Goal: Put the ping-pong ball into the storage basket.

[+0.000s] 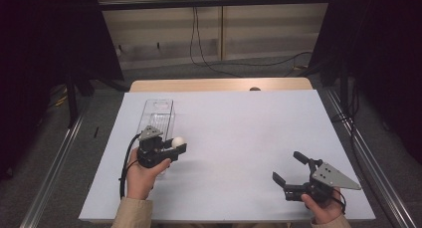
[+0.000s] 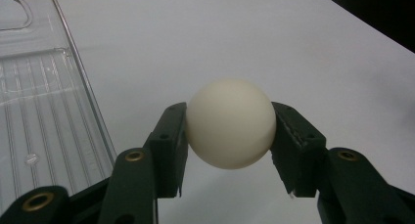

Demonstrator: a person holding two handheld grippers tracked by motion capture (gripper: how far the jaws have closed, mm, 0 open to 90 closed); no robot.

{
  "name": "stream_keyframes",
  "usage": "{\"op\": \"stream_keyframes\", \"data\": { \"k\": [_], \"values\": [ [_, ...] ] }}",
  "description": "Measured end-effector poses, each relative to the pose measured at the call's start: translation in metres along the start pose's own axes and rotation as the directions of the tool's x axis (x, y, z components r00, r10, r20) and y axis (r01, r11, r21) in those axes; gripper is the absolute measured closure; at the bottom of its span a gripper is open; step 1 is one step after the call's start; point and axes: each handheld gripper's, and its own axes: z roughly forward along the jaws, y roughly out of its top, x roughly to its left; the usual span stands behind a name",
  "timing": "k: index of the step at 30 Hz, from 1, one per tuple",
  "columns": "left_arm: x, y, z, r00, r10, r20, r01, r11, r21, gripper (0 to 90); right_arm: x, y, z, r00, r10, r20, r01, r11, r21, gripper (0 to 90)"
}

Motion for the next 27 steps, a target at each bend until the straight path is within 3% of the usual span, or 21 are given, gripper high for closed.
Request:
{"op": "stream_keyframes", "data": {
  "k": [27],
  "values": [
    [0.0047,0.0015,-0.0071,0.9999,-0.004,-0.016,0.004,0.9999,-0.017,51.2,0.0001,0.0002,0.0001,1.0000,0.003,0.001,-0.003,1.000,-0.002,2.7]
  ]
}}
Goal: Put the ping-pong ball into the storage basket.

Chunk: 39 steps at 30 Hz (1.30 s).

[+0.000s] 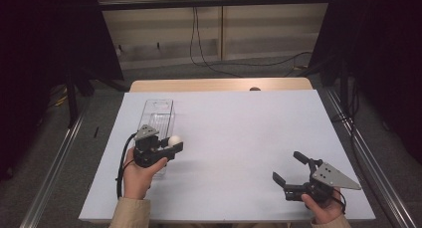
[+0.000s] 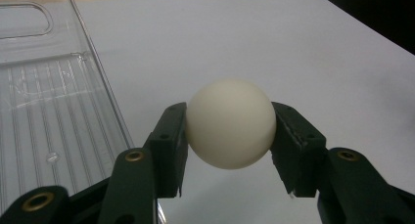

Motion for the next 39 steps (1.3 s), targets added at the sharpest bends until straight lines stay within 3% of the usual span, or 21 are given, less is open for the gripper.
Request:
{"op": "stream_keyframes", "data": {
  "k": [39],
  "values": [
    [0.0062,0.0024,-0.0093,0.9998,-0.016,-0.013,0.016,0.9998,-0.015,51.2,-0.0004,0.0000,0.0000,1.0000,-0.002,-0.002,0.002,1.000,0.003,2.7]
  ]
}}
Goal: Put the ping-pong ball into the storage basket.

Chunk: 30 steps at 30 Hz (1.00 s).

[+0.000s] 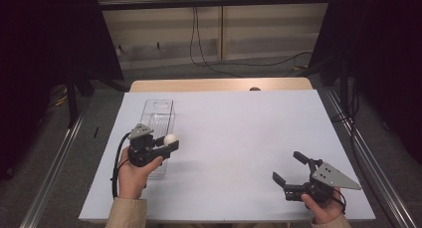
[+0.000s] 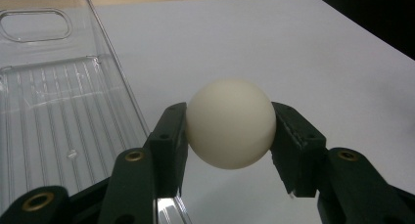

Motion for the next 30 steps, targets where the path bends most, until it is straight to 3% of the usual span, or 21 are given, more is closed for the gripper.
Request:
{"op": "stream_keyframes", "data": {
  "k": [30],
  "values": [
    [0.0067,0.0012,-0.0076,0.9999,-0.006,-0.011,0.006,1.0000,-0.007,51.2,0.0001,0.0001,0.0000,1.0000,0.001,-0.002,-0.001,1.000,-0.001,2.7]
  ]
}}
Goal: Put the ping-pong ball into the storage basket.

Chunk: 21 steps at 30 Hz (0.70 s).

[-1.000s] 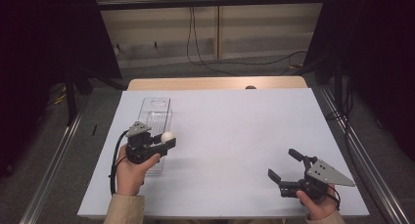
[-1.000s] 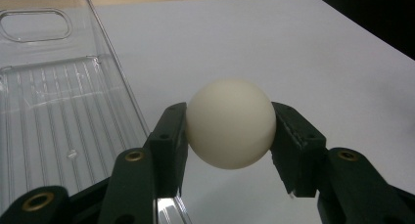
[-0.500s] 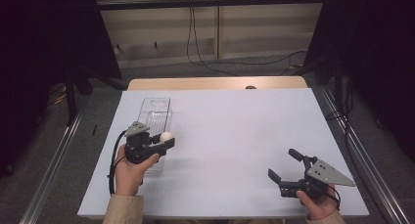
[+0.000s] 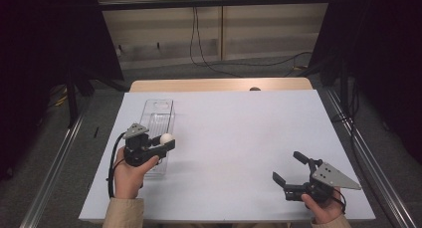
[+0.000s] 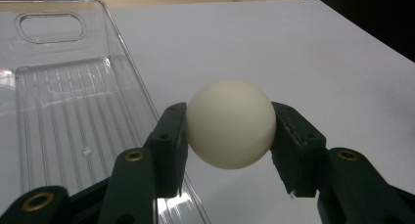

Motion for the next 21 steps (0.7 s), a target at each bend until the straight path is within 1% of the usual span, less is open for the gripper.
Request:
{"op": "stream_keyframes", "data": {
  "k": [3,4,5,10,14,21],
  "values": [
    [0.0001,0.0001,-0.0005,1.0000,0.001,-0.006,-0.001,1.0000,0.001,51.2,-0.0001,0.0001,0.0000,1.0000,-0.002,0.001,0.002,1.000,-0.001,2.8],
    [0.0006,0.0001,-0.0007,1.0000,0.001,0.001,-0.001,1.0000,0.001,51.2,-0.0001,0.0000,0.0000,1.0000,-0.002,0.001,0.002,1.000,-0.001,2.7],
    [0.0007,0.0001,-0.0010,1.0000,0.004,-0.007,-0.004,1.0000,0.001,51.2,-0.0001,0.0001,-0.0001,1.0000,-0.001,0.001,0.001,1.000,0.000,2.7],
    [0.0016,0.0003,-0.0024,1.0000,-0.003,-0.008,0.003,1.0000,-0.006,51.2,-0.0002,0.0002,-0.0002,1.0000,-0.004,0.005,0.004,1.000,0.000,2.7],
    [0.0025,0.0007,-0.0033,1.0000,0.000,-0.004,0.000,1.0000,-0.007,51.2,-0.0002,0.0003,-0.0003,1.0000,-0.004,0.005,0.004,1.000,0.000,2.7],
    [0.0042,0.0011,-0.0060,0.9999,-0.006,-0.011,0.006,0.9999,-0.011,51.2,-0.0004,0.0004,-0.0002,1.0000,-0.005,0.004,0.005,1.000,-0.002,2.8]
  ]
}}
